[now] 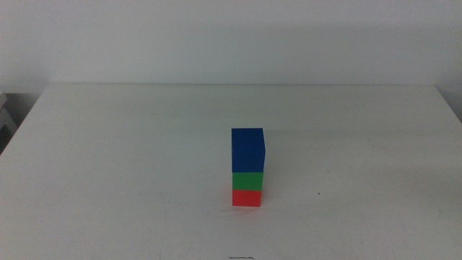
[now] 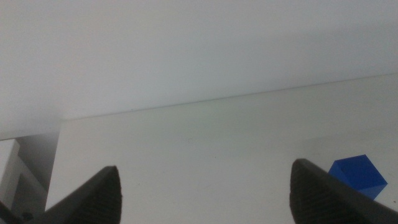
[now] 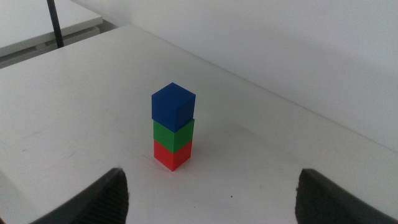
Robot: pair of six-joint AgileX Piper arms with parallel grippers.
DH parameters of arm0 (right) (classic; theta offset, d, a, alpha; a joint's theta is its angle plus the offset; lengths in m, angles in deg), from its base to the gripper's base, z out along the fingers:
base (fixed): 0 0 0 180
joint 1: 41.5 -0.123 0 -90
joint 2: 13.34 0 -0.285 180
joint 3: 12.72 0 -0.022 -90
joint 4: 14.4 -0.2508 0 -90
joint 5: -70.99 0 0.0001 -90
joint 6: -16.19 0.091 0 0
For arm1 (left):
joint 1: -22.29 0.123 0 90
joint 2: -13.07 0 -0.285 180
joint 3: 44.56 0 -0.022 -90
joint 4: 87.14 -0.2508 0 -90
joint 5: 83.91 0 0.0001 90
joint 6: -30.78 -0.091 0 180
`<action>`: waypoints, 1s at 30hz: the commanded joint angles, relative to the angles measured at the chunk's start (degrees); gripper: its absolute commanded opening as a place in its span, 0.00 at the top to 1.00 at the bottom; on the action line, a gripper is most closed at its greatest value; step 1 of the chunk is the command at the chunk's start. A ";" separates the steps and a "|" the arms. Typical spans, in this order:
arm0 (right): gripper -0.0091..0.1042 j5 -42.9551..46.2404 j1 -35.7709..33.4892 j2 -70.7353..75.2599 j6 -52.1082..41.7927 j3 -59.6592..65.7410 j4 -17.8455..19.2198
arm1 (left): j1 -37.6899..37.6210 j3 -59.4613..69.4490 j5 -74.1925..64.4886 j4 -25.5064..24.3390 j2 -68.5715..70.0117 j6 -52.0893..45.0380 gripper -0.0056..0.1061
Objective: Stack red cubes first, then green, then blue cubes in a specific spot.
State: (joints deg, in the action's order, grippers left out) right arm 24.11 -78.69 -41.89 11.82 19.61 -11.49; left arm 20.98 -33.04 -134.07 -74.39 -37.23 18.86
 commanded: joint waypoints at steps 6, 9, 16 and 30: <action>0.11 4.14 0.33 -0.77 -0.49 -1.23 1.05 | 0.15 -1.35 4.32 -0.41 2.41 0.10 0.14; 0.11 4.69 0.33 -0.77 -0.49 0.39 3.70 | 0.15 -1.35 4.33 -3.14 4.16 0.10 0.14; 0.11 23.58 3.42 2.71 -0.49 13.00 5.17 | 0.15 1.74 11.60 -3.66 8.23 0.10 0.14; 0.11 35.71 32.49 15.40 -0.49 32.03 -2.22 | 0.15 40.13 44.17 -3.66 22.41 0.10 0.14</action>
State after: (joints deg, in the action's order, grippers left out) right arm 55.02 -48.59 -27.05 11.82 52.01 -13.83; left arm 21.03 5.16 -97.07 -78.48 -15.51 18.86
